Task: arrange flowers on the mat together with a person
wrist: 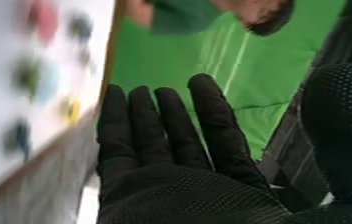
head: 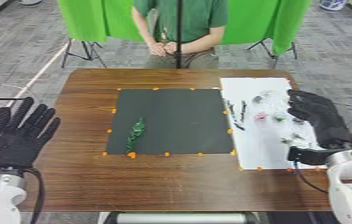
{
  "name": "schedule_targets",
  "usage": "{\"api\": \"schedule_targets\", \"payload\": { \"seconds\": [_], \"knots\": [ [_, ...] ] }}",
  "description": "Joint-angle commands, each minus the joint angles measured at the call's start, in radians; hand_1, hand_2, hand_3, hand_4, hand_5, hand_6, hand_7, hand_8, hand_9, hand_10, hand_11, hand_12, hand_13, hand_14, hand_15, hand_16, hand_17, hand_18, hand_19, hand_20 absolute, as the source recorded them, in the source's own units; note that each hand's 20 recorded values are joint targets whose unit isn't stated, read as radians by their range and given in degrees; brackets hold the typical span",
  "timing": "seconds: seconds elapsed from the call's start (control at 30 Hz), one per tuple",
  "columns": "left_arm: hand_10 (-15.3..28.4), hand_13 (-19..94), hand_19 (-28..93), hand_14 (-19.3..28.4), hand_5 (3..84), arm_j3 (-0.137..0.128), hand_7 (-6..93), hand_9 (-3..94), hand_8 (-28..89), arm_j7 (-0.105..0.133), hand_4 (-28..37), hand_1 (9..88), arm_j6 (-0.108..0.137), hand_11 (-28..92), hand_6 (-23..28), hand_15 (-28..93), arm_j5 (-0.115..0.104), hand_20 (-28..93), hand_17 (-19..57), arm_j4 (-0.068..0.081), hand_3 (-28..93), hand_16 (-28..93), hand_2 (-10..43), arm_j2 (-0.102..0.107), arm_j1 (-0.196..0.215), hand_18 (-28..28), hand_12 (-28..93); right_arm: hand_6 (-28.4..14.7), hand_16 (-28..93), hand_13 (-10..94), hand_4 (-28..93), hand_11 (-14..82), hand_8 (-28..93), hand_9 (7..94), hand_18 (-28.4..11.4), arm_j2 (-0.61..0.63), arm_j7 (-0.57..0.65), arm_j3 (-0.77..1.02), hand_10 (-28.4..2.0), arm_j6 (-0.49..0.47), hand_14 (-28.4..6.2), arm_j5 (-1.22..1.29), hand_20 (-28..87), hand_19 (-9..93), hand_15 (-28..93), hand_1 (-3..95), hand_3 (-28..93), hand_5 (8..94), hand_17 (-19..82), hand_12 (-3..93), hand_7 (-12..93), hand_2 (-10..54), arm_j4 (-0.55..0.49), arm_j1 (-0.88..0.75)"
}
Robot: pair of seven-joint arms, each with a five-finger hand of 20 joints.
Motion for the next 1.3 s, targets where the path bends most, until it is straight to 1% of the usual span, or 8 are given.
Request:
{"api": "schedule_targets", "payload": {
  "seconds": [0.03, 0.17, 0.27, 0.4, 0.5, 0.6, 0.83, 1.3],
  "knots": [
    [16.1, 29, 38, 15.9, 43.0, -0.013, 9.3, 38.9, -9, 0.007, -28.3, 29.3, -0.012, 21, 7.2, 34, 0.006, 14, -4.5, 0.0, 70, -10, 11.9, -0.004, 0.012, 15.1, 6, -7.4, 8, 26, -24, 8.9, -12, 34.0, -15.1, 0.082, 0.197, 0.081, -17.2, 0.016, -14.5, -0.42, 9, 46, 27, 24.7, 79, 40.4, 11, 11.7, 15, -5.3, -0.043, -0.099],
    [16.2, 29, 38, 16.0, 43.1, -0.007, 9.4, 39.0, -9, 0.005, -28.3, 29.5, -0.004, 21, 7.2, 34, 0.012, 14, -4.5, -0.003, 70, -10, 12.2, -0.008, 0.023, 15.1, 6, -7.4, 16, 26, -24, 15.0, -12, 38.0, -16.1, 0.093, 0.277, 0.088, -17.8, -0.041, -16.2, -0.652, 13, 56, 47, 27.1, 78, 42.3, 11, 16.9, 16, -8.1, -0.041, -0.137],
    [16.3, 30, 39, 16.2, 43.1, 0.001, 9.7, 39.3, -9, 0.0, -28.3, 29.5, -0.01, 22, 7.3, 36, 0.012, 15, -4.5, 0.0, 70, -9, 12.2, -0.009, 0.016, 15.1, 7, -6.4, 32, 21, -25, 32.0, -13, 34.9, -17.3, 0.091, 0.291, 0.078, -18.8, -0.023, -20.1, -0.759, 26, 65, 70, 25.0, 78, 44.1, 11, 28.7, 18, -9.4, -0.028, -0.156],
    [16.3, 31, 39, 16.5, 43.2, 0.001, 9.7, 39.4, -9, 0.002, -28.3, 29.5, -0.008, 22, 7.3, 37, 0.013, 15, -4.5, 0.001, 70, -9, 12.3, -0.007, 0.012, 15.1, 7, -4.9, 49, 25, -27, 52.8, -14, 33.4, -19.3, 0.109, 0.321, 0.047, -19.0, -0.032, -21.6, -0.838, 38, 69, 78, 25.0, 77, 48.0, 13, 41.7, 25, -9.5, -0.005, -0.136],
    [16.4, 31, 39, 16.6, 43.1, 0.003, 9.7, 39.5, -9, -0.001, -28.3, 29.6, -0.012, 22, 7.3, 37, 0.02, 15, -4.5, 0.004, 70, -9, 12.3, -0.005, 0.004, 15.2, 7, -3.5, 55, 29, -28, 58.8, -15, 36.1, -19.9, 0.111, 0.324, 0.033, -18.3, -0.071, -21.8, -0.917, 40, 70, 80, 26.2, 76, 51.5, 15, 47.3, 29, -9.5, 0.011, -0.129],
    [16.2, 31, 39, 16.6, 43.1, 0.006, 9.6, 39.5, -9, -0.015, -28.3, 29.7, -0.034, 22, 7.3, 37, 0.045, 15, -4.5, 0.012, 70, -9, 12.4, -0.007, -0.001, 15.2, 7, -2.6, 58, 31, -28, 61.6, -16, 38.1, -20.2, 0.101, 0.33, 0.023, -17.9, -0.127, -21.7, -0.928, 41, 70, 81, 26.2, 75, 52.9, 16, 51.9, 33, -9.5, 0.023, -0.124],
    [16.1, 31, 39, 16.4, 42.9, 0.012, 9.5, 39.3, -9, -0.015, -28.3, 29.7, -0.031, 22, 7.3, 37, 0.041, 15, -4.6, 0.011, 70, -9, 12.3, -0.005, -0.003, 15.2, 7, -2.3, 61, 32, -28, 62.5, -17, 39.0, -20.8, 0.103, 0.345, 0.003, -18.1, -0.248, -22.0, -0.94, 44, 71, 80, 25.2, 75, 53.2, 16, 56.3, 37, -9.5, 0.054, -0.108],
    [16.1, 31, 39, 16.6, 42.6, 0.014, 9.6, 39.3, -9, -0.023, -28.3, 29.9, -0.038, 22, 7.1, 37, 0.035, 15, -4.7, 0.011, 70, -9, 12.5, -0.005, -0.002, 15.2, 7, -1.7, 60, 33, -28, 62.6, -17, 41.0, -21.3, 0.091, 0.345, -0.068, -17.7, -0.223, -21.6, -0.962, 43, 70, 80, 27.1, 75, 54.3, 17, 55.4, 38, -9.5, 0.127, -0.082]
  ]
}}
